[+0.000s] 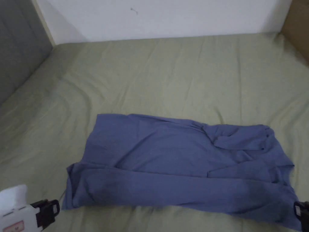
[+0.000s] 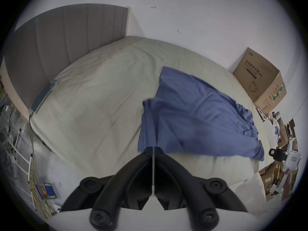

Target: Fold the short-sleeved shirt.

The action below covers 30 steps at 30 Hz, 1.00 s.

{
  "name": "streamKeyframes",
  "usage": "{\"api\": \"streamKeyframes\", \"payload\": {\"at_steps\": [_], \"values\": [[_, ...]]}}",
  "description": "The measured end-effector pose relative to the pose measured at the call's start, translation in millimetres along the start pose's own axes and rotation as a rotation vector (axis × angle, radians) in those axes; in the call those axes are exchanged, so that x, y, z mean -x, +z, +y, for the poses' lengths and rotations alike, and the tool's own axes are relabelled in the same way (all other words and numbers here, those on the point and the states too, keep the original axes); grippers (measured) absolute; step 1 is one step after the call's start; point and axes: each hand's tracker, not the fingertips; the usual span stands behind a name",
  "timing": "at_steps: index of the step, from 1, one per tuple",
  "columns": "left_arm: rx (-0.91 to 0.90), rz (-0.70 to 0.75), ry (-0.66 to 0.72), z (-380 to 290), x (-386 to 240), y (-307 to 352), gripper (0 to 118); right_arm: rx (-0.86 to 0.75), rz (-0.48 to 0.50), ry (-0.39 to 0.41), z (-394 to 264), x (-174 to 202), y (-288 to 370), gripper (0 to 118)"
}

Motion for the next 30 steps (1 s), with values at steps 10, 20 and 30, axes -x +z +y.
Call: {"api": "streamKeyframes", "payload": {"at_steps": [10, 20, 30], "values": [[0.0, -0.034, 0.069, 8, 6, -30, 53, 0.046, 0.05, -0.025, -12, 8, -8, 0], [0.074, 0.049, 0.027, 18, -25, -100, 57, 0.059, 0.032, -0.087, -20, -1, -9, 0], [0.089, -0.042, -0.004, 21, -30, -88, 8, 0.04, -0.068, -0.222, -16, -42, -33, 107]]}}
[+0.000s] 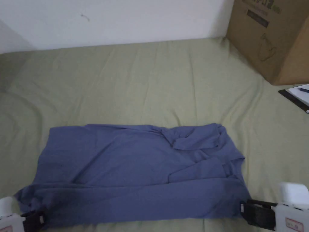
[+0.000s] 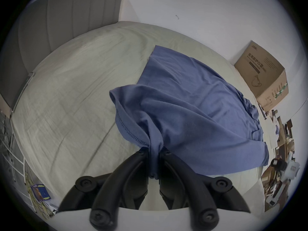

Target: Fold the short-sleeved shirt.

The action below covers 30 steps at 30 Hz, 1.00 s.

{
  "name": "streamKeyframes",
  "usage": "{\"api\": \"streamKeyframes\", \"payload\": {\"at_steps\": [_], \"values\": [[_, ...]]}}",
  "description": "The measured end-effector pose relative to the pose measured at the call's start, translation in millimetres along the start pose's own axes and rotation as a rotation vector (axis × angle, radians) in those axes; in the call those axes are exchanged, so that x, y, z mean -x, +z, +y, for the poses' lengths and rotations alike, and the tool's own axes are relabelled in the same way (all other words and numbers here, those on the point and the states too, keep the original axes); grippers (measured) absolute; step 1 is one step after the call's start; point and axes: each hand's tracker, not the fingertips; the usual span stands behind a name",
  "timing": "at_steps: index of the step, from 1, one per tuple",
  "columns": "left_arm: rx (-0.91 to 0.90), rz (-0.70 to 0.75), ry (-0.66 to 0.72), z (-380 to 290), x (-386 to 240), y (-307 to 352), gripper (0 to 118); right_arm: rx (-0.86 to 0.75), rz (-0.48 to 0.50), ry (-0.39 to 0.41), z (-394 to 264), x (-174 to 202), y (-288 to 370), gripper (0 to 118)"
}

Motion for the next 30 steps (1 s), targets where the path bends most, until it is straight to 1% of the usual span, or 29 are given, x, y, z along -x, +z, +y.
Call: {"api": "streamKeyframes", "payload": {"at_steps": [1, 2, 3, 4, 5, 6, 7, 8, 9, 10, 11, 12, 15, 16, 18, 19, 21, 22, 24, 25, 26, 27, 28, 29, 30], "values": [[0.002, -0.004, 0.002, 1, 1, 1, 8, 0.001, 0.012, -0.03, 3, -2, -6, 104], [0.003, -0.01, 0.006, 2, 2, 2, 8, 0.032, 0.025, -0.073, 7, -2, -17, 105], [0.003, -0.012, 0.006, 4, 2, 2, 8, 0.076, 0.051, -0.104, 10, -1, -27, 102], [0.003, -0.014, 0.006, 4, 2, 2, 8, 0.108, 0.083, -0.141, 12, 0, -36, 90], [0.005, -0.017, 0.002, 4, 2, 3, 8, 0.115, 0.123, -0.166, 10, 6, -43, 75], [0.008, -0.017, -0.011, 5, 1, 5, 8, 0.13, 0.125, -0.152, 8, 15, -49, 61], [0.009, -0.016, -0.019, 5, 0, 7, 8, 0.138, 0.058, -0.104, 7, 25, -50, 49], [0.014, -0.019, -0.031, 5, -1, 9, 8, 0.105, -0.009, -0.008, 7, 37, -47, 38], [0.015, -0.02, -0.039, 5, -1, 11, 8, 0.096, -0.013, 0.056, 7, 44, -45, 19], [0.016, -0.021, -0.047, 5, -1, 14, 8, 0.094, 0.051, 0.047, 6, 50, -42, 9], [0.018, -0.026, -0.062, 7, 3, 16, 8, 0.105, 0.056, 0.018, 7, 51, -40, 9], [0.016, -0.028, -0.076, 7, 3, 20, 8, 0.119, 0.061, 0.018, 10, 48, -38, 9], [0.021, -0.044, -0.095, 10, 9, 40, 8, 0.113, 0.049, 0.042, 15, 29, -26, 9], [0.027, -0.061, -0.109, 9, 10, 47, 8, 0.112, 0.059, 0.047, 17, 22, -19, 9], [0.041, -0.075, -0.134, -1, 12, 58, 8, 0.102, 0.102, 0.023, 18, 9, 1, 9], [0.068, -0.073, -0.156, -10, 13, 59, 8, 0.114, 0.096, 0.02, 17, 5, 7, 9], [0.116, -0.063, -0.188, -29, 16, 61, 8, 0.141, 0.072, 0.065, 7, 0, 12, 9], [0.133, -0.064, -0.184, -38, 19, 59, 8, 0.159, 0.077, 0.072, 1, -2, 11, 9], [0.138, -0.068, -0.171, -55, 26, 50, 8, 0.179, 0.084, 0.056, -12, -4, 1, 9], [0.139, -0.064, -0.156, -58, 29, 45, 12, 0.185, 0.083, 0.058, -15, -3, -5, 9], [0.143, -0.051, -0.127, -60, 30, 43, 24, 0.184, 0.074, 0.062, -18, -1, -12, 10], [0.14, -0.028, -0.113, -59, 30, 43, 47, 0.183, 0.055, 0.069, -17, 1, -13, 22], [0.122, -0.042, -0.104, -58, 32, 47, 76, 0.186, 0.023, 0.074, -15, 3, -11, 51], [0.095, -0.053, -0.088, -54, 35, 53, 90, 0.181, 0.018, 0.08, -13, 3, -9, 79], [0.078, -0.047, -0.081, -49, 36, 59, 98, 0.175, 0.024, 0.082, -8, 5, -2, 93]]}}
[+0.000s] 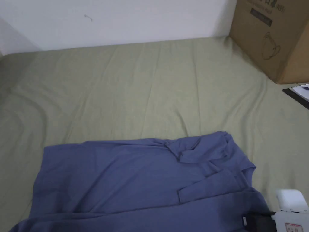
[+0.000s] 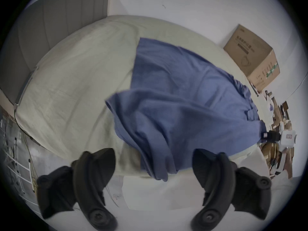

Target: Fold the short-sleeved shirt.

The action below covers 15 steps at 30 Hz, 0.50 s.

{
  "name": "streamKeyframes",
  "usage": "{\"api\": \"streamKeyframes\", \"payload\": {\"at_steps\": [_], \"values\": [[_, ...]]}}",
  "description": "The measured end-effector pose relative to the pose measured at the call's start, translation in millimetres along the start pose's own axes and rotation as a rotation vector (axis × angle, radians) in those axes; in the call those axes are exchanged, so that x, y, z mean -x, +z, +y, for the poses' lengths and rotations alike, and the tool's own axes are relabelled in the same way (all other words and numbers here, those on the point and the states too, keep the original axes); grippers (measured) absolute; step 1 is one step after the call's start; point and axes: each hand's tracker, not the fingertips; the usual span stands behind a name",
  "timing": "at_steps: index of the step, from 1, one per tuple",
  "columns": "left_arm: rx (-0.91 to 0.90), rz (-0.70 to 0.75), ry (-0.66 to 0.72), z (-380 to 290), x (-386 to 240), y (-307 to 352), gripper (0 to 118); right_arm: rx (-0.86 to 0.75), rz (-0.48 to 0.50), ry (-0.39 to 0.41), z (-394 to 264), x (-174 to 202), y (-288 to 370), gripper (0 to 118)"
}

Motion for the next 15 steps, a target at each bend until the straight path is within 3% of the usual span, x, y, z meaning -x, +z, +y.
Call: {"api": "streamKeyframes", "payload": {"at_steps": [4, 5, 6, 7, 8, 9, 10, 11, 15], "values": [[-0.096, 0.054, -0.012, 32, 0, 28, 101, -0.105, -0.065, 0.064, 20, 0, 35, 91], [-0.108, 0.052, -0.011, 41, -13, 34, 100, -0.129, -0.059, 0.079, 27, 1, 41, 87], [-0.119, 0.034, -0.013, 49, -17, 38, 97, -0.152, -0.038, 0.08, 33, 2, 48, 74], [-0.157, 0.018, -0.019, 55, -21, 41, 77, -0.177, -0.019, 0.078, 39, 3, 52, 45], [-0.191, -0.009, -0.037, 62, -26, 41, 49, -0.197, 0.008, 0.076, 48, 9, 56, 21], [-0.202, -0.01, -0.041, 69, -40, 40, 20, -0.21, 0.018, 0.059, 54, 11, 54, 6], [-0.207, 0.0, -0.032, 74, -45, 34, 4, -0.225, 0.028, 0.042, 60, 12, 51, 5], [-0.218, 0.004, -0.033, 79, -50, 25, 3, -0.217, 0.04, 0.04, 67, 14, 47, 0], [-0.195, -0.044, 0.018, 108, -52, -10, 0, -0.196, 0.087, 0.012, 88, 22, 29, 0]]}}
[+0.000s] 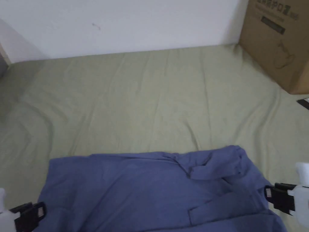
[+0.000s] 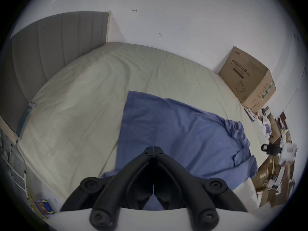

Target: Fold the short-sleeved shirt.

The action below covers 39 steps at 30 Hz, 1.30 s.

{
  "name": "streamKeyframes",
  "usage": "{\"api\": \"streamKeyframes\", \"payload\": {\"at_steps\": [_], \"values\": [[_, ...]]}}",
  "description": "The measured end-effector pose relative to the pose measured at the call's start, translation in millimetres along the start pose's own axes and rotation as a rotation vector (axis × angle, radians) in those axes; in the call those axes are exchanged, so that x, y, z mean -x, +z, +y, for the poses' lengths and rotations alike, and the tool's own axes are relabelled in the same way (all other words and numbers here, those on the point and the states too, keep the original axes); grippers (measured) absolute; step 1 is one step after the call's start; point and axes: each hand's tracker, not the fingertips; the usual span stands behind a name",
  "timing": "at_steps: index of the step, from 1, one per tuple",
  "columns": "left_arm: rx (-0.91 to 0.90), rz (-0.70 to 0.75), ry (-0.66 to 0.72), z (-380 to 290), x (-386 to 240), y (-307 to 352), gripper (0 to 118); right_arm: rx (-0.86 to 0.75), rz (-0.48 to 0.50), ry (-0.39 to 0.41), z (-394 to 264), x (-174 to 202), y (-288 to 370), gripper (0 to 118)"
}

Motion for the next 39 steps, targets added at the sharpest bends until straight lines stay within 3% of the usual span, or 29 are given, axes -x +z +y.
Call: {"api": "streamKeyframes", "payload": {"at_steps": [5, 8, 9, 11, 12, 13, 19, 21, 24, 25, 26, 36, 37, 38, 39], "values": [[0.046, 0.054, 0.001, 56, 11, -65, 0, 0.015, 0.023, 0.014, 28, 4, -30, 0], [0.066, 0.015, 0.052, 93, 32, -100, 3, 0.024, 0.019, 0.024, 41, 7, -46, 0], [0.083, 0.0, 0.079, 102, 36, -112, 13, 0.028, 0.02, 0.024, 43, 8, -50, 0], [0.139, 0.04, 0.121, 115, 23, -138, 79, 0.038, 0.02, 0.022, 46, 9, -60, 0], [0.155, 0.057, 0.11, 119, 24, -150, 103, 0.043, 0.02, 0.02, 47, 10, -63, 0], [0.149, 0.081, 0.103, 123, 25, -162, 108, 0.05, 0.022, 0.019, 44, 6, -70, 0], [0.229, 0.214, 0.084, 125, 27, -217, 107, 0.107, 0.022, -0.006, 39, 5, -89, 0], [0.212, 0.252, -0.009, 123, 11, -212, 97, 0.117, 0.013, -0.003, 38, 3, -93, 0], [0.182, 0.282, -0.147, 117, 1, -211, 59, 0.136, -0.002, -0.008, 42, -3, -100, 0], [0.191, 0.302, -0.166, 118, -5, -210, 25, 0.138, -0.002, -0.013, 45, -6, -103, 0], [0.186, 0.293, -0.198, 124, -10, -206, 1, 0.138, -0.002, -0.018, 50, -8, -106, 0], [0.175, 0.23, -0.131, 136, 1, -191, 1, 0.111, 0.006, -0.044, 134, -27, -143, 0], [0.171, 0.223, -0.128, 139, 2, -189, 1, 0.14, 0.007, -0.04, 145, -27, -154, 4], [0.171, 0.219, -0.13, 139, -4, -184, 1, 0.182, -0.001, -0.041, 153, -28, -167, 23], [0.173, 0.215, -0.136, 139, -4, -182, 1, 0.229, -0.022, -0.026, 159, -28, -182, 56]]}}
